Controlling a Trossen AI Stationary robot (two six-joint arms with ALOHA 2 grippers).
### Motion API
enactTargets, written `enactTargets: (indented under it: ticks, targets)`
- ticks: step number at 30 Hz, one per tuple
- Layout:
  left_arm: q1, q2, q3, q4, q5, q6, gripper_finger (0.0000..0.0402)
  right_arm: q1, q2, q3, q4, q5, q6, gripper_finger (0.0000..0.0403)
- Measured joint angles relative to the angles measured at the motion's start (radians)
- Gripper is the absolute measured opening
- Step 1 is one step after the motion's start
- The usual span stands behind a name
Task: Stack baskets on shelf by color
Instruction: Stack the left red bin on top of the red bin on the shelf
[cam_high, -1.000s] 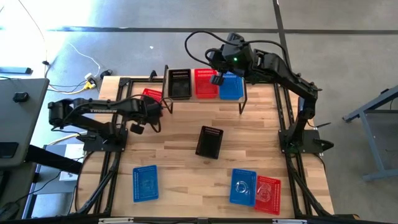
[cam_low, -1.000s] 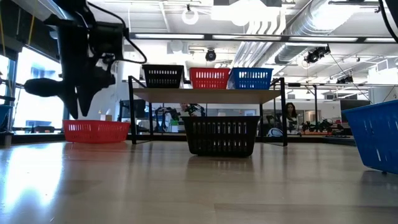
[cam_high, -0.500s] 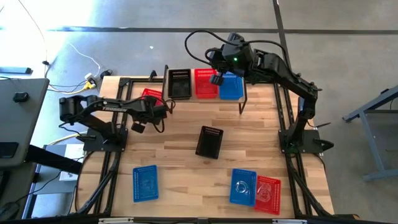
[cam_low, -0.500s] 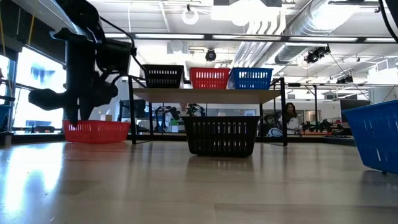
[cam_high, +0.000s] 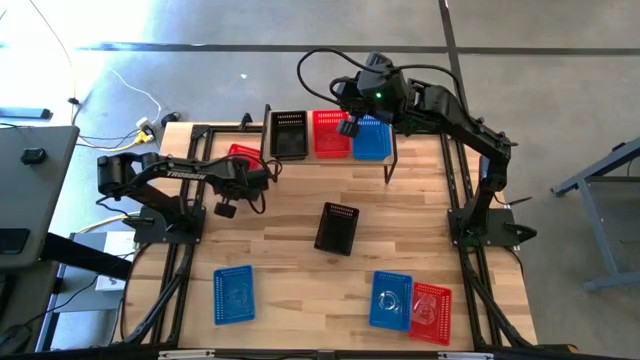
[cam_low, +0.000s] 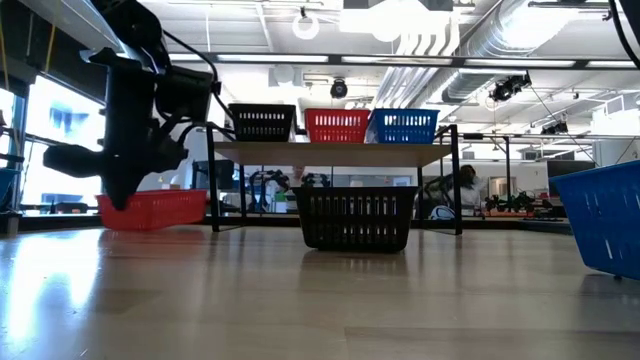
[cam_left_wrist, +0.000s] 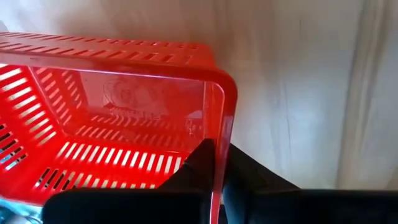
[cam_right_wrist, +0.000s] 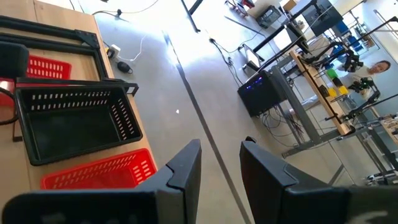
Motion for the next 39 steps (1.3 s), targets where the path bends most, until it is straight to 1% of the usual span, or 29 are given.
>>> enactTargets:
  ticks: [6, 10, 15, 20, 24, 28, 32, 35, 39]
  targets:
    - [0.0, -0.004, 0.0, -0.069, 0.007, -0.092, 0.0005, 0.0, 0.0, 0.0, 0.0, 0.0, 0.003, 0.0099]
    - [-0.012, -0.035, 0.0, -0.114, 0.017, -0.166, 0.0003, 0.0, 0.0, 0.0, 0.0, 0.002, 0.004, 0.0099]
    - [-0.045, -0.116, 0.0, -0.141, 0.053, -0.242, 0.0002, 0.0, 0.0, 0.0, 0.0, 0.008, 0.024, 0.0099]
    - [-0.085, -0.204, 0.023, -0.206, 0.055, -0.314, 0.0002, 0.0, 0.0, 0.0, 0.0, 0.008, 0.081, 0.0099]
    - [-0.122, -0.264, 0.078, -0.281, 0.051, -0.373, 0.0001, 0.0, 0.0, 0.0, 0.0, 0.008, 0.113, 0.0099]
    - [-0.158, -0.313, 0.159, -0.346, 0.047, -0.446, 0.0001, 0.0, 0.0, 0.0, 0.0, 0.008, 0.138, 0.0099]
    - [-0.188, -0.339, 0.264, -0.413, 0.044, -0.525, 0.0001, 0.0, 0.0, 0.0, 0.0, 0.008, 0.142, 0.0099]
    - [-0.204, -0.348, 0.355, -0.45, 0.03, -0.569, 0.0001, 0.0, 0.0, 0.0, -0.005, 0.008, 0.183, 0.0099]
    - [-0.213, -0.347, 0.478, -0.468, 0.011, -0.58, 0.0001, 0.0, 0.001, 0.0, -0.042, 0.008, 0.231, 0.0099]
